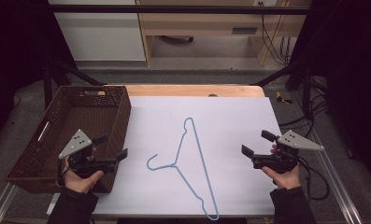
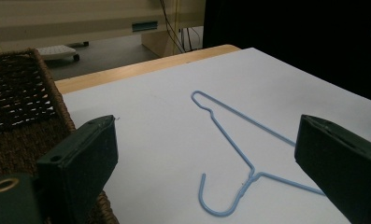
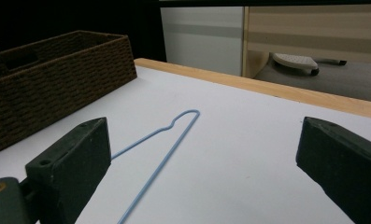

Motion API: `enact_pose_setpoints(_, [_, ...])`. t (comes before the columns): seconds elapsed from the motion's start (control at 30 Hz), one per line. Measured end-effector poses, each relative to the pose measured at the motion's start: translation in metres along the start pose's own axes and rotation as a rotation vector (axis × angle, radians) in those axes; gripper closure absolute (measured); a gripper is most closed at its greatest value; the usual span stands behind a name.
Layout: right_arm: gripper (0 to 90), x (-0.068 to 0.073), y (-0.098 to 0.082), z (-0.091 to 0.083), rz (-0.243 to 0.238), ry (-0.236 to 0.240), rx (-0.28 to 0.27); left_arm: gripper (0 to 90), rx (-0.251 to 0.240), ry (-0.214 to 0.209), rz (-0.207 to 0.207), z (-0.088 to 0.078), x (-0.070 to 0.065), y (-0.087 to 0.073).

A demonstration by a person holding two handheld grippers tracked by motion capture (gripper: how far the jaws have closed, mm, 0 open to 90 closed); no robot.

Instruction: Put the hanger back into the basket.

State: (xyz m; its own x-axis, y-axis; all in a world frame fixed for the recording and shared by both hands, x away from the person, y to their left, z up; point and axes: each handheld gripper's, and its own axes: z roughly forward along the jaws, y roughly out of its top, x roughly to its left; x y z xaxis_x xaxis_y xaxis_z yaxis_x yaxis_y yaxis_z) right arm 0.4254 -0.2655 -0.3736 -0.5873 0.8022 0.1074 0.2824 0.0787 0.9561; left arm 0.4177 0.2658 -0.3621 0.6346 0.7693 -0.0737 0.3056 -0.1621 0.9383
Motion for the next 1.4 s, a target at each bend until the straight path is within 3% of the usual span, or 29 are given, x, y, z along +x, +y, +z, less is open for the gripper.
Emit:
enact_pose_setpoints(0.47, [4.0, 0.015, 0.005, 0.007, -0.024, -0.005, 0.039, 6.0, 0.025, -0.011, 0.026, 0.008, -0.010, -0.001])
enact_pose_setpoints(0.87, [5.0, 0.060, 0.008, 0.037, -0.091, 0.095, 0.149, 6.0, 0.057, -0.031, 0.045, 0.019, -0.017, -0.003])
enact_pose_setpoints(1.4, [8.5, 0.102, -0.005, 0.076, -0.149, 0.166, 0.283, 6.0, 0.083, -0.056, 0.069, 0.027, -0.031, -0.004])
